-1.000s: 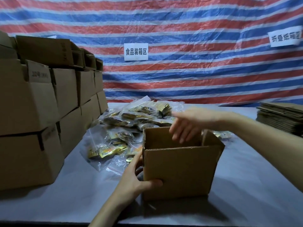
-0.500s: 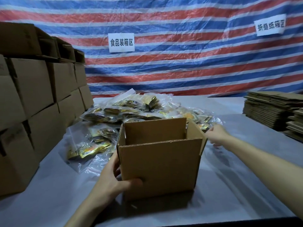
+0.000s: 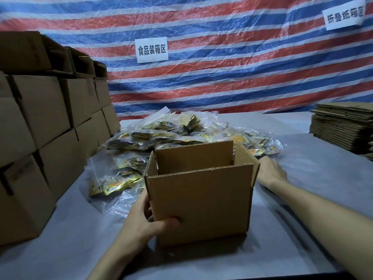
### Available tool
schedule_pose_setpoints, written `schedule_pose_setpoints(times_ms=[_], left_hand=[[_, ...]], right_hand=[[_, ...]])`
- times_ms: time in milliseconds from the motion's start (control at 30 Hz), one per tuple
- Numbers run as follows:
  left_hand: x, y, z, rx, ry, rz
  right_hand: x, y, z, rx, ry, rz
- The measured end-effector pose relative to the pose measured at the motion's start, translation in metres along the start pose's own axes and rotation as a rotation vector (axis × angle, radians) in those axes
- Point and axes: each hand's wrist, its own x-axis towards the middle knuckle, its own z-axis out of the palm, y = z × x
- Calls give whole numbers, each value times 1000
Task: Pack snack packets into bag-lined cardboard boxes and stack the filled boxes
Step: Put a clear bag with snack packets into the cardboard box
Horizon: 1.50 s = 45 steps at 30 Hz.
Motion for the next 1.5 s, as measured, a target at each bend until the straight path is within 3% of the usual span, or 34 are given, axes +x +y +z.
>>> schedule_pose_setpoints(times_ms=[200, 367, 500, 667, 800, 1000, 1133, 1367, 1500], left_hand=[[0, 0, 1, -34, -2, -1], [0, 2, 2, -66, -6, 11], [1, 4, 2, -62, -4, 18], [1, 6, 2, -69, -3, 29], [-3, 13, 3, -68, -11, 39], [-1, 12, 4, -79, -7, 27], [-3, 14, 5, -82, -2, 27], [-4, 16, 6, -86, 5, 32], [-4, 18, 6, -90, 3, 33]], right_hand=[[0, 10, -13, -161, -1, -133], [1, 9, -39, -432, 127, -355], [0, 3, -65, -546, 166, -411], [-6, -6, -99, -588, 268, -458], [-18, -10, -130, -389, 347, -505], [-19, -27, -157, 16, 152, -317], [-20, -40, -180, 230, -68, -201], [-27, -40, -197, 138, -262, -144], [-30, -42, -196, 27, -286, -136]])
